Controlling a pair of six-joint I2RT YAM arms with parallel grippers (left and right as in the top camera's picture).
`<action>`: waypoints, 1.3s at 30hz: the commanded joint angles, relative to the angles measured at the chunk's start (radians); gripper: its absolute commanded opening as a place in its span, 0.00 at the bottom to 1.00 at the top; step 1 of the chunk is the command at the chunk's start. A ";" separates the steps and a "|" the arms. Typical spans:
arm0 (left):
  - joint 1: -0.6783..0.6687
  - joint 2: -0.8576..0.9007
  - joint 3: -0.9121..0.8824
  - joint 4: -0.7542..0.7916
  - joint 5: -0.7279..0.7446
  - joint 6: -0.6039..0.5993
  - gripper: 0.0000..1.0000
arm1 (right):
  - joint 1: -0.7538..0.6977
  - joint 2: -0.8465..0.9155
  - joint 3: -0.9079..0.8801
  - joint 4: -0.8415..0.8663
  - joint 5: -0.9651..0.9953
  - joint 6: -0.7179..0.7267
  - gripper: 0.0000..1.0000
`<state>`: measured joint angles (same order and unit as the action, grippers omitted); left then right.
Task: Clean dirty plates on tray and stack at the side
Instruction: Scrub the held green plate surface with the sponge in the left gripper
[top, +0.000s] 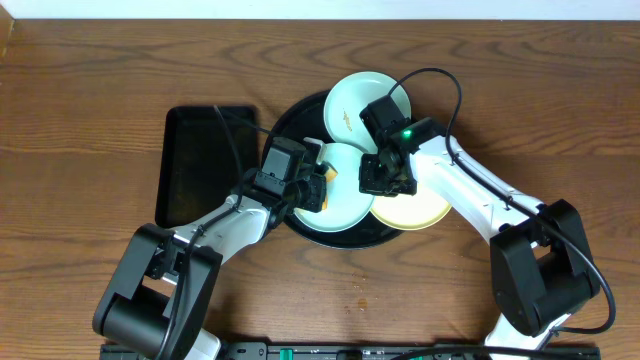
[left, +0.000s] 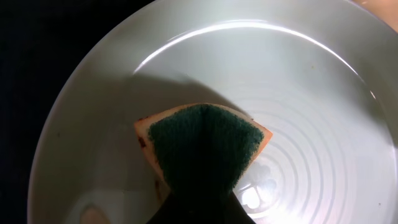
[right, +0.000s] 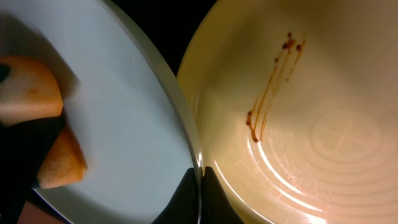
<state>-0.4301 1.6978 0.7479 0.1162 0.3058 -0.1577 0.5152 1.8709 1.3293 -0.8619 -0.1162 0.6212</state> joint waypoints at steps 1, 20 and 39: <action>-0.002 0.027 -0.008 0.005 -0.062 -0.001 0.08 | 0.010 -0.023 -0.002 0.002 -0.035 0.014 0.01; 0.000 0.092 -0.008 0.145 -0.064 -0.001 0.08 | 0.010 -0.023 -0.002 -0.006 -0.034 0.006 0.01; -0.001 0.092 -0.008 0.143 -0.064 -0.001 0.08 | 0.010 -0.011 -0.003 0.064 0.127 0.006 0.29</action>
<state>-0.4274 1.7607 0.7483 0.2661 0.2554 -0.1581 0.5156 1.8709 1.3281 -0.8074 -0.0185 0.6239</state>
